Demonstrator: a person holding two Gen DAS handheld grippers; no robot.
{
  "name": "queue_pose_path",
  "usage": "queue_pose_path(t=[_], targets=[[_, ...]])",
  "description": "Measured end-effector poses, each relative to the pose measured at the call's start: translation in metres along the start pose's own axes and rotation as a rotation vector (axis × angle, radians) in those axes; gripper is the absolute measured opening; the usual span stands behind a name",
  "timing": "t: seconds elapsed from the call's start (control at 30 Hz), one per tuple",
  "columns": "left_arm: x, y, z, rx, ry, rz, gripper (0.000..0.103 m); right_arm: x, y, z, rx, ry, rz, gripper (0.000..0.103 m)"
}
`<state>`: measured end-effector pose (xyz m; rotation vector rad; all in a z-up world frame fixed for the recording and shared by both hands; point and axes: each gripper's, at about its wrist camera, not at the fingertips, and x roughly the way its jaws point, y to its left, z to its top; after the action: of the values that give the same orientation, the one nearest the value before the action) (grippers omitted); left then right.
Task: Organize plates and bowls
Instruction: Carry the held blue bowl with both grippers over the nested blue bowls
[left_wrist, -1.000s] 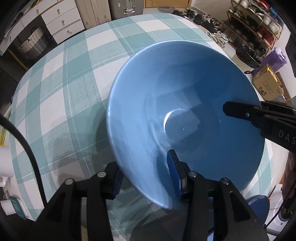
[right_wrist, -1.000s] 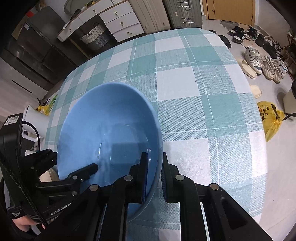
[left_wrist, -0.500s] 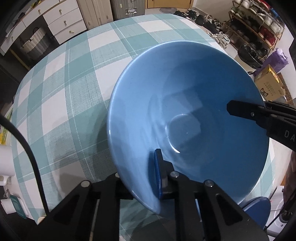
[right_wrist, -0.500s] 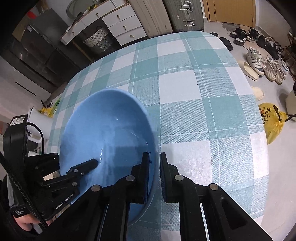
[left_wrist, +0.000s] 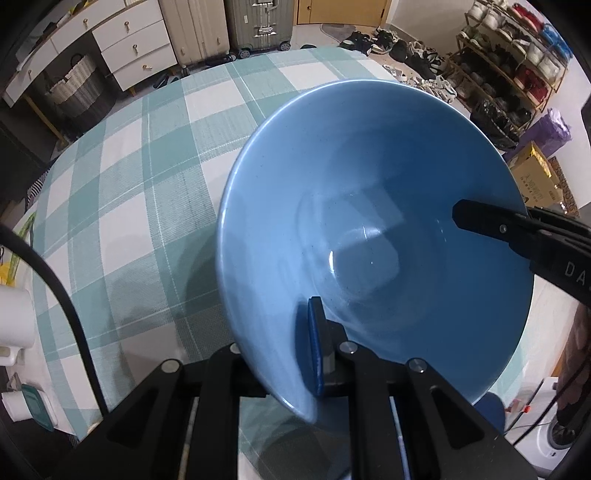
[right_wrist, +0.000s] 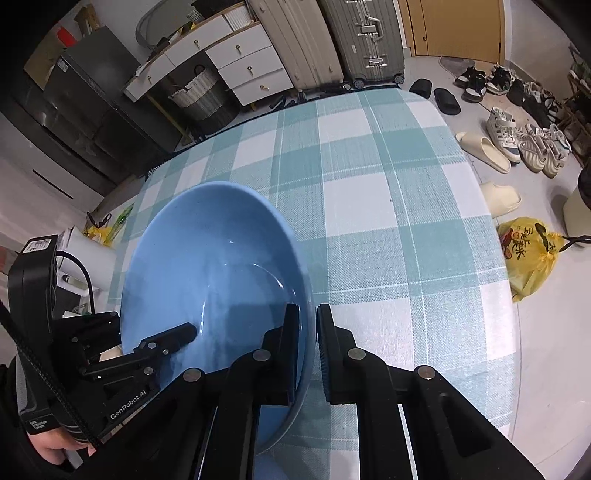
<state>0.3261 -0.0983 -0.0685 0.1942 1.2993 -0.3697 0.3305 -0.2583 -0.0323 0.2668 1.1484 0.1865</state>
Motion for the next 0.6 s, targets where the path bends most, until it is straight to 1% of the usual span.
queue_pose_path(t=[0.13,0.4,0.6], targets=[[-0.015,0.002,-0.001,-0.026,-0.013,-0.019,0.013,-0.018,0.006,-0.002,0.006,-0.012,-0.001,0.01],[-0.046,-0.006,-0.012,-0.023,-0.038,-0.005,0.013,-0.049,0.015,-0.014,0.024,-0.028,-0.008,0.009],[-0.059,-0.006,-0.017,-0.048,-0.045,-0.031,0.013,-0.065,0.022,-0.02,0.012,-0.039,-0.02,0.009]])
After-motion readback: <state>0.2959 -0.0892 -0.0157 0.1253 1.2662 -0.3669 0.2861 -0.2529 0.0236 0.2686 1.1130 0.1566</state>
